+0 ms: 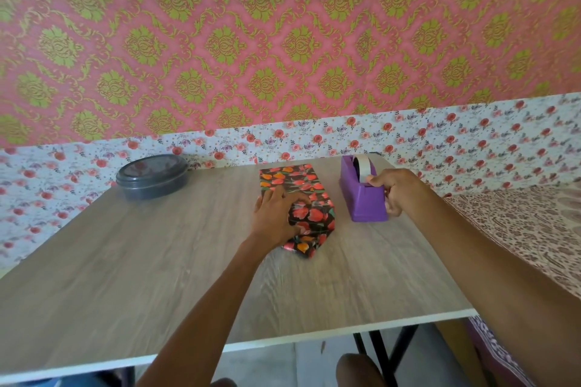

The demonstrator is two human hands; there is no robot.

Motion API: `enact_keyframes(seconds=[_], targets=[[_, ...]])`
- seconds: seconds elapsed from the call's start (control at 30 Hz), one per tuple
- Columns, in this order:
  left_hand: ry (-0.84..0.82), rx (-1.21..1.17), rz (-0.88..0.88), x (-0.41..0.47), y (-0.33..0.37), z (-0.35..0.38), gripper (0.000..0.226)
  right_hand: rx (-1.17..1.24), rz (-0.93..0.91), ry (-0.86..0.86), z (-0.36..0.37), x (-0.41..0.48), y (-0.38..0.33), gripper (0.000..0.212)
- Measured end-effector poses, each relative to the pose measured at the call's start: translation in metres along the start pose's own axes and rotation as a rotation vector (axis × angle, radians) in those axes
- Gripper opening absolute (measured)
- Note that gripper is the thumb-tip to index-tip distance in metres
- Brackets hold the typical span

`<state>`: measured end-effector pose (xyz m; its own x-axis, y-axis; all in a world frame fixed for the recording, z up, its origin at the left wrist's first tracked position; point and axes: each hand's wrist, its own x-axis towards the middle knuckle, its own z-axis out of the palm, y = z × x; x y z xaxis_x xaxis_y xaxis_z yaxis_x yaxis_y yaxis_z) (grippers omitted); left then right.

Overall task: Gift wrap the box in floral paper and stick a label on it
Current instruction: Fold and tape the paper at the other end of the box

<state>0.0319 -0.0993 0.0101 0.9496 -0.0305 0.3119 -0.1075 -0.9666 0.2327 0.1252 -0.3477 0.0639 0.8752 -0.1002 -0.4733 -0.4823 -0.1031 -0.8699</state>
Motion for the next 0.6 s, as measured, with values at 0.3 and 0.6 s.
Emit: enact_keyframes(seconds=[0.3,0.6], targets=[[0.008,-0.041,-0.027,0.0,0.0,0.001,0.061,0.167,-0.167,0.172,0.004,0.013,0.002,0.035],[0.024,-0.044,-0.024,-0.001,0.0,0.0,0.062,-0.007,-0.322,0.207,0.012,-0.009,-0.013,0.051]])
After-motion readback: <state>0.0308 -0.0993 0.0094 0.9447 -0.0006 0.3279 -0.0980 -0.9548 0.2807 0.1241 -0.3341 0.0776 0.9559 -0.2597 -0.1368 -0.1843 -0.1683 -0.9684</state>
